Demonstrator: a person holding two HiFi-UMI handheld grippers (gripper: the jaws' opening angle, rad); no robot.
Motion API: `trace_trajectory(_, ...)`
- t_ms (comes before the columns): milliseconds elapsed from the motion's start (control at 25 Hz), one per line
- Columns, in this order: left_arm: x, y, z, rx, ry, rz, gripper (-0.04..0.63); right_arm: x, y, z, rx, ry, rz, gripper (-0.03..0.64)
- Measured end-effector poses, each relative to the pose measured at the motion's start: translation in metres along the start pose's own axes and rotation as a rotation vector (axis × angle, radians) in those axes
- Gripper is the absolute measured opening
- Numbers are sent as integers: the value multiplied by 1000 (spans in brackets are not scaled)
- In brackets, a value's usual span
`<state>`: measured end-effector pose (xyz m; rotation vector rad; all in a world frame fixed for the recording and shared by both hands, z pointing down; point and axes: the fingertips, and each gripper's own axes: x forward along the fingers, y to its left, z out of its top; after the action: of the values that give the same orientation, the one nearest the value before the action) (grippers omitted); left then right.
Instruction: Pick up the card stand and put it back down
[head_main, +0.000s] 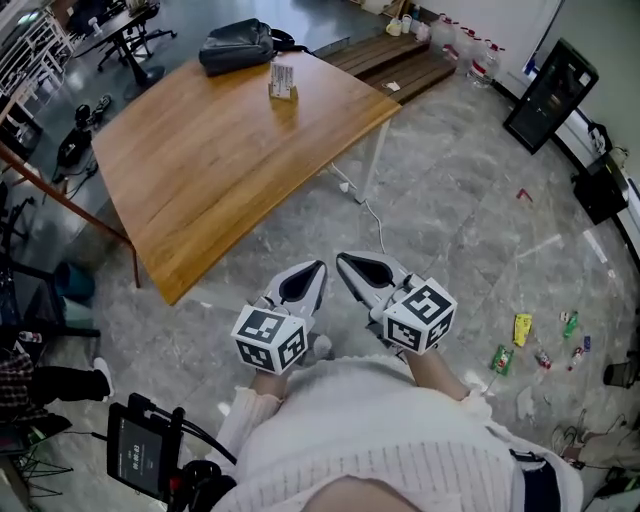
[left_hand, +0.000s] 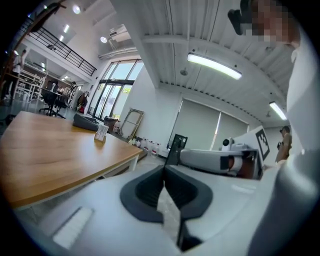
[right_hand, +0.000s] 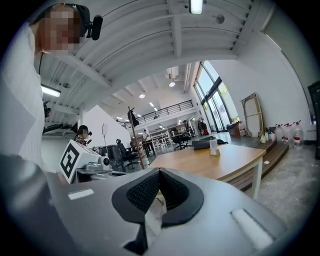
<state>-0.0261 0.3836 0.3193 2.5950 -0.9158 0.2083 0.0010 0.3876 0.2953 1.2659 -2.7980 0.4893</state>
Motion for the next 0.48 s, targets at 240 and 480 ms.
trace_trajectory(240, 25, 35, -8, -40, 25, -4, 8, 34, -27, -10, 26, 40, 20, -2)
trace_trajectory(480, 74, 87, 23, -35, 13, 19, 8, 87, -87, 13, 2, 48, 34, -2)
